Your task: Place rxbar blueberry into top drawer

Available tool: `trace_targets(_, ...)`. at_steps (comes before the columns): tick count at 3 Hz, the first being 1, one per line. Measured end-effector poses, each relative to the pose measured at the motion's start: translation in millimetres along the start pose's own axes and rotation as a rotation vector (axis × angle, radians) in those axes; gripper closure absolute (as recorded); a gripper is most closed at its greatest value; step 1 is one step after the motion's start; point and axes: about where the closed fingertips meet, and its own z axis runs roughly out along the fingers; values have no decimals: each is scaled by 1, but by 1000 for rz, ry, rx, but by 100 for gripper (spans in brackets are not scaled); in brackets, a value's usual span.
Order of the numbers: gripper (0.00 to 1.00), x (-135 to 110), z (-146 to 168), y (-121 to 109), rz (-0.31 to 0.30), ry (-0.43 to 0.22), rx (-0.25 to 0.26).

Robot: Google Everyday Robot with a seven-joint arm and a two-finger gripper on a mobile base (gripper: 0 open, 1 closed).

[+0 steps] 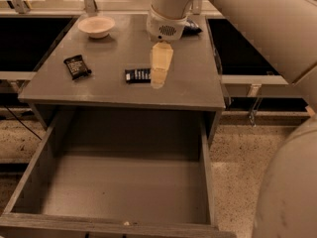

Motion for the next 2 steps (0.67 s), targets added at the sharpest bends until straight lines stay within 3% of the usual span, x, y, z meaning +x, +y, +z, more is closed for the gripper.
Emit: trace_targets(2, 0, -40, 32, -42, -37, -4, -24)
